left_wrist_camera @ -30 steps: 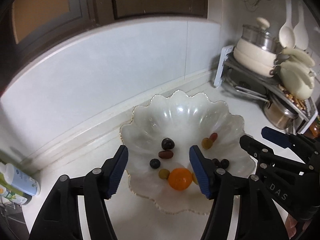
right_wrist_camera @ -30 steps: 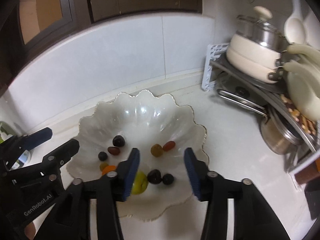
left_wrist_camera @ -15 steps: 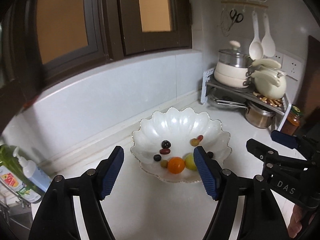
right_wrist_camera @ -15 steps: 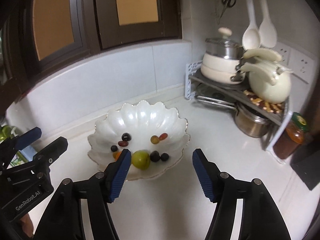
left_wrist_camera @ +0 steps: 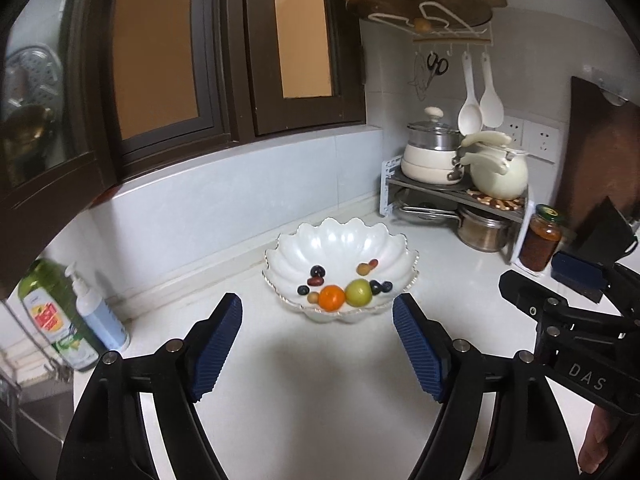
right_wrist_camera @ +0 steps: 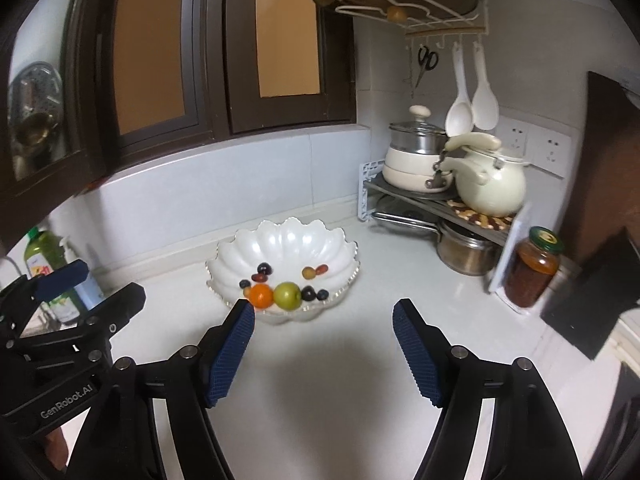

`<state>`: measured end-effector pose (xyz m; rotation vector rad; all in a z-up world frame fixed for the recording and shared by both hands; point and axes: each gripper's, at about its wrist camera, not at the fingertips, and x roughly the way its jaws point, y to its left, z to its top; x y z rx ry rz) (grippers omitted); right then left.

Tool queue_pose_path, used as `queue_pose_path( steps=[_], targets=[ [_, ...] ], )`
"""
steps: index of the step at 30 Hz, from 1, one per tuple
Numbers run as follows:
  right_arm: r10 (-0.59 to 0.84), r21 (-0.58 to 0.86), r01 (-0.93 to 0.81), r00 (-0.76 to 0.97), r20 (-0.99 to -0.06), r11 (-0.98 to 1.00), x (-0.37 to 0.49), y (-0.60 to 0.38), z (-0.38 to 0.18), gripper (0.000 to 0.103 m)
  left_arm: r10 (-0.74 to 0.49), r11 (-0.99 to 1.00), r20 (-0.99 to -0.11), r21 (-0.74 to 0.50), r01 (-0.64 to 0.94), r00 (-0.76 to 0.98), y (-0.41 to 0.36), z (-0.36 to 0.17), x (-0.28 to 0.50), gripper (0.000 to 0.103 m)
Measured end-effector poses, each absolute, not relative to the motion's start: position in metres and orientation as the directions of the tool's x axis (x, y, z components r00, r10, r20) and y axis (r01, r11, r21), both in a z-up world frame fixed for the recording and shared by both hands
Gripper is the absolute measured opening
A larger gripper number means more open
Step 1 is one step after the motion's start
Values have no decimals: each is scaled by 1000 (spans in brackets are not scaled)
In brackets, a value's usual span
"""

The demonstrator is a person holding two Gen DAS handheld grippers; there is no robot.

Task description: Organize fruits

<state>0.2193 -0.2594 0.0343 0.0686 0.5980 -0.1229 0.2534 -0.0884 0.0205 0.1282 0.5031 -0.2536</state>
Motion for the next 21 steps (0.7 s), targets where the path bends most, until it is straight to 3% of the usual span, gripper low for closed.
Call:
queue_pose_path(
  steps=[10, 13, 15, 21],
  targets=[
    [-100, 21, 134, 830, -549, 991, 140, -251, 40, 73, -183, 967, -454, 74, 242, 872, -81, 24, 171, 85],
    [-113, 15, 144, 836, -537, 990, 122, -249, 42, 81, -157, 975, -432, 77, 210, 888, -76, 27, 148, 86],
    [-123, 14, 154, 842, -526, 988, 111, -249, 44, 81, -138, 978, -409, 85, 188, 902, -72, 30, 136, 92],
    [-127, 17, 155, 859, -496, 988, 79, -250, 52, 81, -123, 982, -359, 93, 167, 925, -68, 39, 102, 95]
  ],
)
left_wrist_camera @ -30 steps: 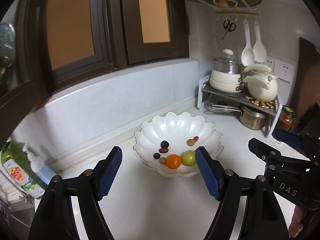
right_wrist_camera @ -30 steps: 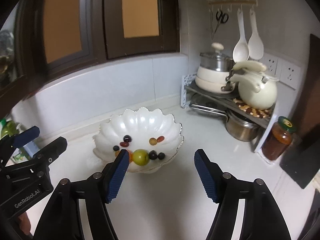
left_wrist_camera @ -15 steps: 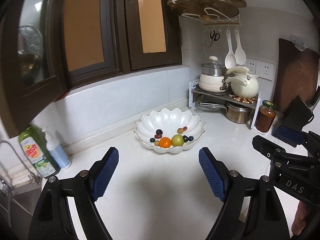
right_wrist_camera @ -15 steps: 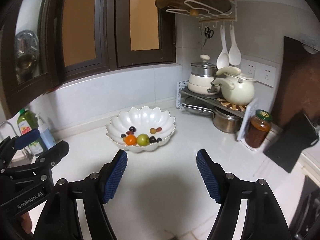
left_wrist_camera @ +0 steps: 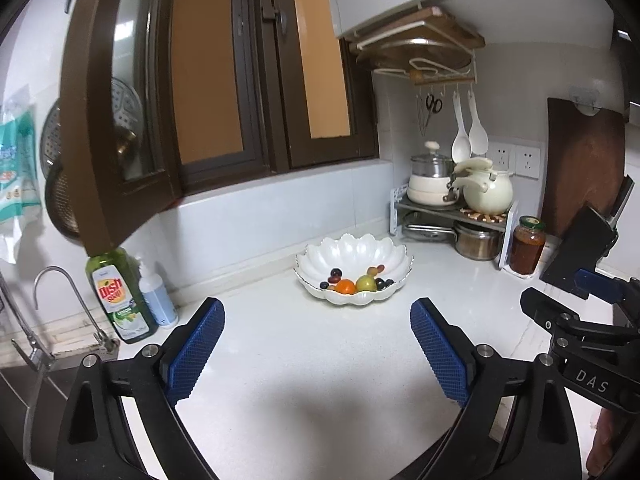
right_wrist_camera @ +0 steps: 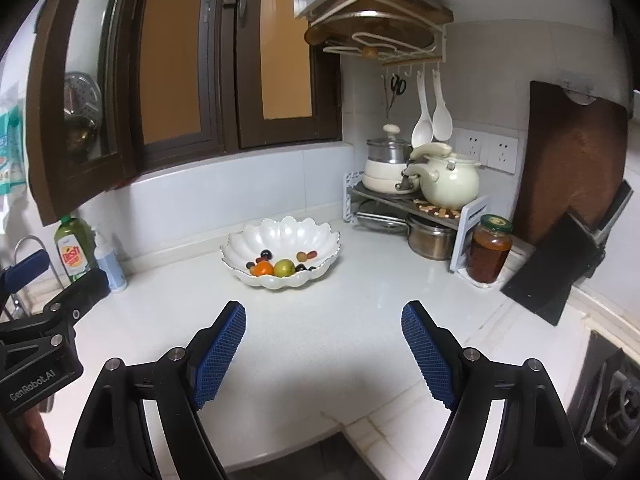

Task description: Organize fruits

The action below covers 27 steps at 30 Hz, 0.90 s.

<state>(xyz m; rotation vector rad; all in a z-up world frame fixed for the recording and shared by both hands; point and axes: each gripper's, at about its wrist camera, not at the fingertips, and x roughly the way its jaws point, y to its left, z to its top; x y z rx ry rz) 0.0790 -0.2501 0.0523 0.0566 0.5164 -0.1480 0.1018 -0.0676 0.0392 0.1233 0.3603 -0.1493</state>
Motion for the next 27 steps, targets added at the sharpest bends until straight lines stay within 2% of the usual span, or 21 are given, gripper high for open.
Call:
queue_pose_path(
  steps=[4, 27],
  targets=[
    [-137, 10, 161, 871, -472, 987, 58, -250, 57, 87, -124, 982, -342, 95, 165, 932, -67, 42, 82, 98],
    [-114, 20, 135, 902, -417, 991, 2, -238, 67, 88, -120, 982, -296, 102, 156, 948, -56, 49, 25, 103]
  ],
)
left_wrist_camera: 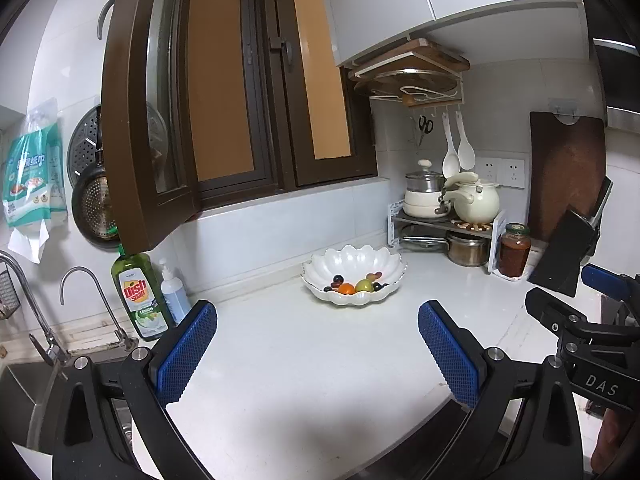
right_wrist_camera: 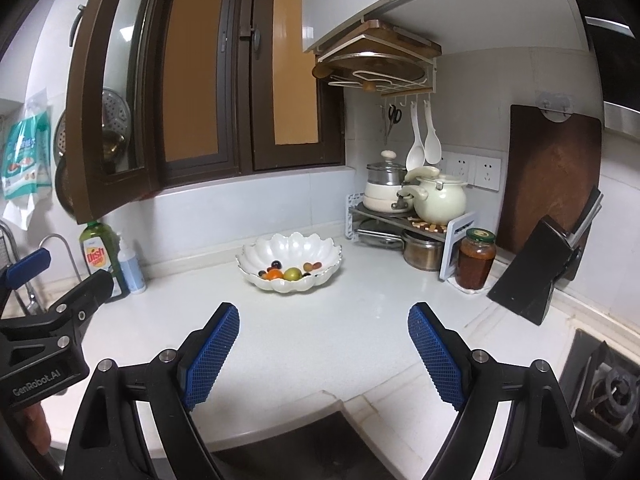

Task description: Organize fruits

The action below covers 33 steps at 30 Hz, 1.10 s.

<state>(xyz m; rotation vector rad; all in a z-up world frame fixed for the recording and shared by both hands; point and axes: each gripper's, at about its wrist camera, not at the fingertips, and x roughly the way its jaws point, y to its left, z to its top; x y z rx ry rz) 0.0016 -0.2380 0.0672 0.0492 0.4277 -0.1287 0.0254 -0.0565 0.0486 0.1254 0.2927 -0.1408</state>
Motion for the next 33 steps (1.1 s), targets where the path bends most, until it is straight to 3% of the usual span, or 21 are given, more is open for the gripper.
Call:
queue_pose_path(
  steps=[33],
  targets=[
    [-127, 17, 146, 907, -402, 989, -9, -240, 73, 88, -133, 981, -281, 101, 167, 951, -62, 56, 15, 103]
  ],
)
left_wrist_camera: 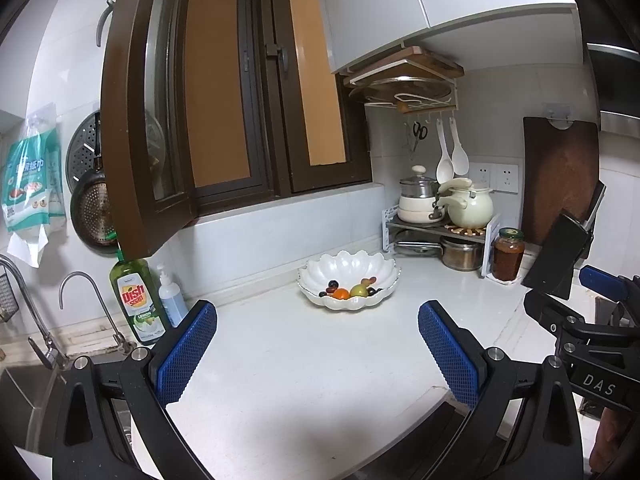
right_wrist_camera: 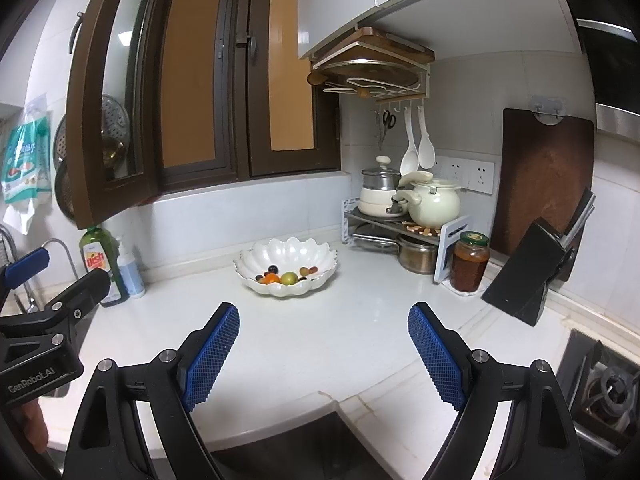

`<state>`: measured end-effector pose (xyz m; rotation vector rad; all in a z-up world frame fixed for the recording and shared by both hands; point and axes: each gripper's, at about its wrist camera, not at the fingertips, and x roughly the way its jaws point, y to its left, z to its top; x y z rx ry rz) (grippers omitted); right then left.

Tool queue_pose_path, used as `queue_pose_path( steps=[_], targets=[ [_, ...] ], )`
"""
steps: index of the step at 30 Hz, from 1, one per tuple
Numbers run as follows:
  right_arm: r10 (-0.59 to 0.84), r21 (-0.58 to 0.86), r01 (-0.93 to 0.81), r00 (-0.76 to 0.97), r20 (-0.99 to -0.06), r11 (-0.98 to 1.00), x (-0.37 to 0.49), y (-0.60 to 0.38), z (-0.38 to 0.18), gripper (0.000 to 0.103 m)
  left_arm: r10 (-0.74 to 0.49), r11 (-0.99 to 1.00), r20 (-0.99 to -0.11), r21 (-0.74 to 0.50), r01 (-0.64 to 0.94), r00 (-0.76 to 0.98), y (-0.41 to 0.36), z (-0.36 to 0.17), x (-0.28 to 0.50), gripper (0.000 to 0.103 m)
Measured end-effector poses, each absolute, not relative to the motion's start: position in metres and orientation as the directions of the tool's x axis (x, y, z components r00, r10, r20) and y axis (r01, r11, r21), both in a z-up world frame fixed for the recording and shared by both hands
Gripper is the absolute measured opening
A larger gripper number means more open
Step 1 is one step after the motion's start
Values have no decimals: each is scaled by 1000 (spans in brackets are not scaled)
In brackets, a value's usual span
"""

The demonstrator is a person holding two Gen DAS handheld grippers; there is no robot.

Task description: Organize fruits

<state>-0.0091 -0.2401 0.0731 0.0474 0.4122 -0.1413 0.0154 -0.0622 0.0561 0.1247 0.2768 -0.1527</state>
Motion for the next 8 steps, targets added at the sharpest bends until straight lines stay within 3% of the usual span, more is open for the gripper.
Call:
queue_pose_path(
  steps=[8],
  targets=[
    [-130, 19, 151, 907, -401, 988, -9, -241, 74, 88, -134, 980, -277, 105, 168, 951, -63, 58, 15, 103]
  ],
)
